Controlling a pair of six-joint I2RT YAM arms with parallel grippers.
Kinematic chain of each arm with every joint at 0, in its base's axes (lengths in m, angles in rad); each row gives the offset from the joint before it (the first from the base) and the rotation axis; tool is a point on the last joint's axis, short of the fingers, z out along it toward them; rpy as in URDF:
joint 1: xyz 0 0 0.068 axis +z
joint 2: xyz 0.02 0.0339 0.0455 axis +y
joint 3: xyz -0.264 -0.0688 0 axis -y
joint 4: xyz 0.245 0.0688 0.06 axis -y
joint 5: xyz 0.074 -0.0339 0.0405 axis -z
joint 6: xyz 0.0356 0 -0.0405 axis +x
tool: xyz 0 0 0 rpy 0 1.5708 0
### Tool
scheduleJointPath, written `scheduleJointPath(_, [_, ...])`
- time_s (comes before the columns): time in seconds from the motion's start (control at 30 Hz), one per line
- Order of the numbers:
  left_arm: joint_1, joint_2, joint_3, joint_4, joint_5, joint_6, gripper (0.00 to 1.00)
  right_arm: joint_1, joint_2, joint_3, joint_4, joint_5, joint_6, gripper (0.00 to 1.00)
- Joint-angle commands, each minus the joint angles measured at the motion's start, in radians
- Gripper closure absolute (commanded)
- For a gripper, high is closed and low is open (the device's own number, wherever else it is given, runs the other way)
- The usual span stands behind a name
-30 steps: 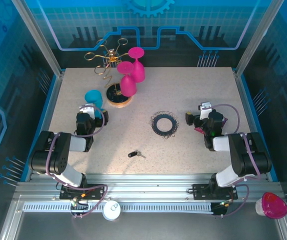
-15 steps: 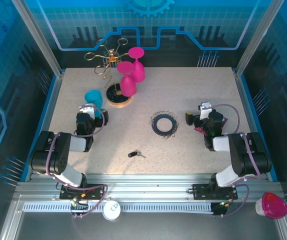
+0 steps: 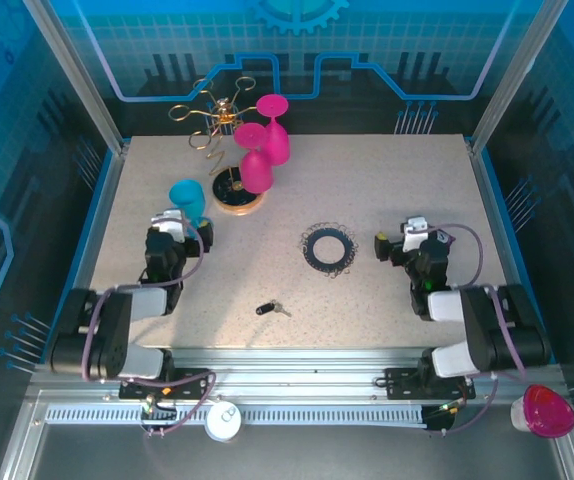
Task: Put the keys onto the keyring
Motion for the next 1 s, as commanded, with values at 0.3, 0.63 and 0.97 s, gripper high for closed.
scheduleJointPath(0.3, [-0.005, -0.477, 0.076, -0.548, 0.098, -0.132, 0.01, -0.018, -0.484, 0.295, -1.067, -0.043, 0.408, 0.00])
scheduleJointPath(0.63, [-0.112, -0.486, 0.233, -0.976, 0.230, -0.442, 0.01, 0.156, -0.314, 0.466, -1.359, -0.169, 0.581, 0.29])
scheduleJointPath(0.97, [-0.458, -0.328, 0.340, -1.093, 0.169, -0.552, 0.01, 0.330, 0.012, 0.743, -1.622, -0.063, 0.724, 0.51])
